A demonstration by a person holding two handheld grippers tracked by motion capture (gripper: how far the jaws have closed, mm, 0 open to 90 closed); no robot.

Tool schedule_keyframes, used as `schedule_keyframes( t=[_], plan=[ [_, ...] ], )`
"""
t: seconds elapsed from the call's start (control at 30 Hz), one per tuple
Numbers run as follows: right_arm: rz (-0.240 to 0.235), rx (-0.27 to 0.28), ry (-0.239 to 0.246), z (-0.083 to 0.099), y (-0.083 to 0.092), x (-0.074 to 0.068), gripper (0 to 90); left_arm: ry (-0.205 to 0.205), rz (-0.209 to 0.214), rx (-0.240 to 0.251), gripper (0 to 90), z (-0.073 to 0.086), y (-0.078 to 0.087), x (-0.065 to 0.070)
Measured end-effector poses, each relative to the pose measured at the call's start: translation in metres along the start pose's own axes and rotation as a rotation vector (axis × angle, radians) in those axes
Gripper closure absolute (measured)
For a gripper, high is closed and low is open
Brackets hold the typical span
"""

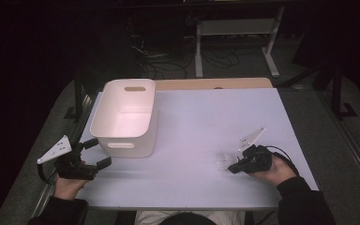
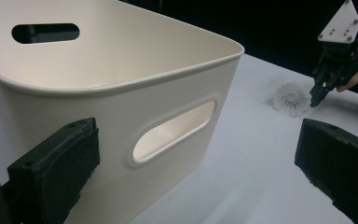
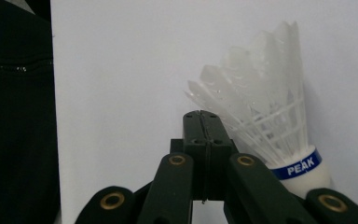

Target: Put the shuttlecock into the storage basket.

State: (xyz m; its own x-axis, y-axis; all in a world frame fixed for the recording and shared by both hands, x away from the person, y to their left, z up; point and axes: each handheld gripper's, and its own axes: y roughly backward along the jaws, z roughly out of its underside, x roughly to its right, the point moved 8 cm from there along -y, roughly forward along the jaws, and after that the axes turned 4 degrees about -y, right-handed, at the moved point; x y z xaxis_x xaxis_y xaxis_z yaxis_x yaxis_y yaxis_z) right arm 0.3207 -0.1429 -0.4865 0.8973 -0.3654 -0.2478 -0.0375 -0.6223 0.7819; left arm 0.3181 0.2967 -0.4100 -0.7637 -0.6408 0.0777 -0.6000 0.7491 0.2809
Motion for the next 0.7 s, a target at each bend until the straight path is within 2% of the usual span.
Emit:
schedule_keyframes(
  t=[0.7],
  plan=[
    [0.064, 0.040, 0.007, -0.022, 0.003, 0.012, 89.5, -0.001, 0.000, -0.001, 0.0, 0.000, 0.000, 0.000]
  ],
)
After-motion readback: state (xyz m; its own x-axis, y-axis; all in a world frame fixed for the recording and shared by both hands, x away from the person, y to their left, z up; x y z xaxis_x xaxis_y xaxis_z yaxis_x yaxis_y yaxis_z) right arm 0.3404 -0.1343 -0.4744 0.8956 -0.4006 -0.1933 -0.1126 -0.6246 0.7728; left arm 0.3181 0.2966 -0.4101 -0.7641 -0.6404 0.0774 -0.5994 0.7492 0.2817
